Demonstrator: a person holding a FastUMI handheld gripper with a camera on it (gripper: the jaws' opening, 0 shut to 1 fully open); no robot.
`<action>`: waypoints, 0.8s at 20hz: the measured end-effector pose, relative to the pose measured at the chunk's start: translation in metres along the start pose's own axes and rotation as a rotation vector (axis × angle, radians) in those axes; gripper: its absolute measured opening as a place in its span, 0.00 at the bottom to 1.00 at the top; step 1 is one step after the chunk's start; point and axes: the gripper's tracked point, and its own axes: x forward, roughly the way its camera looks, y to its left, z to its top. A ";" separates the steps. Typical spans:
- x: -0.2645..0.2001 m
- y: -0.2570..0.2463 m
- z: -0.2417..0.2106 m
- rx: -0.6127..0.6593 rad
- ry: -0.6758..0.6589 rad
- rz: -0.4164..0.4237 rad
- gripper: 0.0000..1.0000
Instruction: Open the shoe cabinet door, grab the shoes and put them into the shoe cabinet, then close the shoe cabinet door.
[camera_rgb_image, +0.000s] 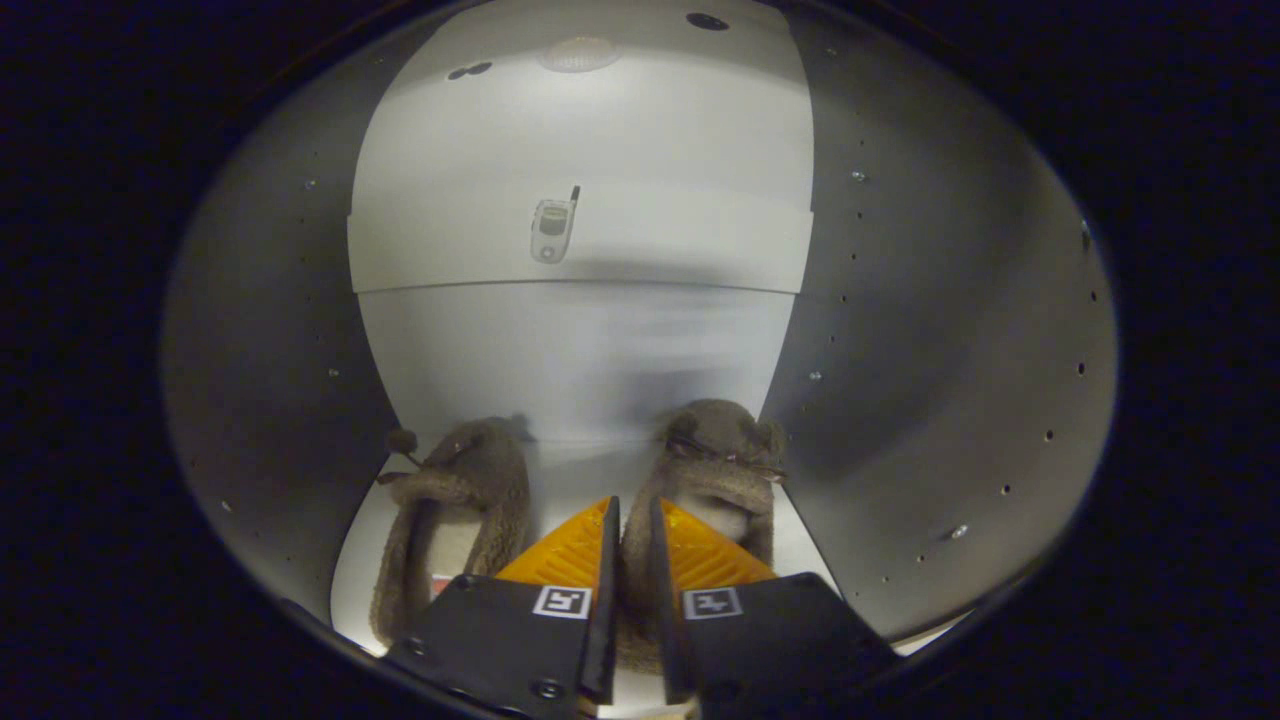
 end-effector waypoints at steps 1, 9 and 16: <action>0.000 0.000 0.000 0.000 -0.001 -0.001 0.25; -0.015 -0.002 0.014 0.019 -0.058 0.012 0.54; -0.066 -0.006 0.032 0.025 -0.149 0.009 0.87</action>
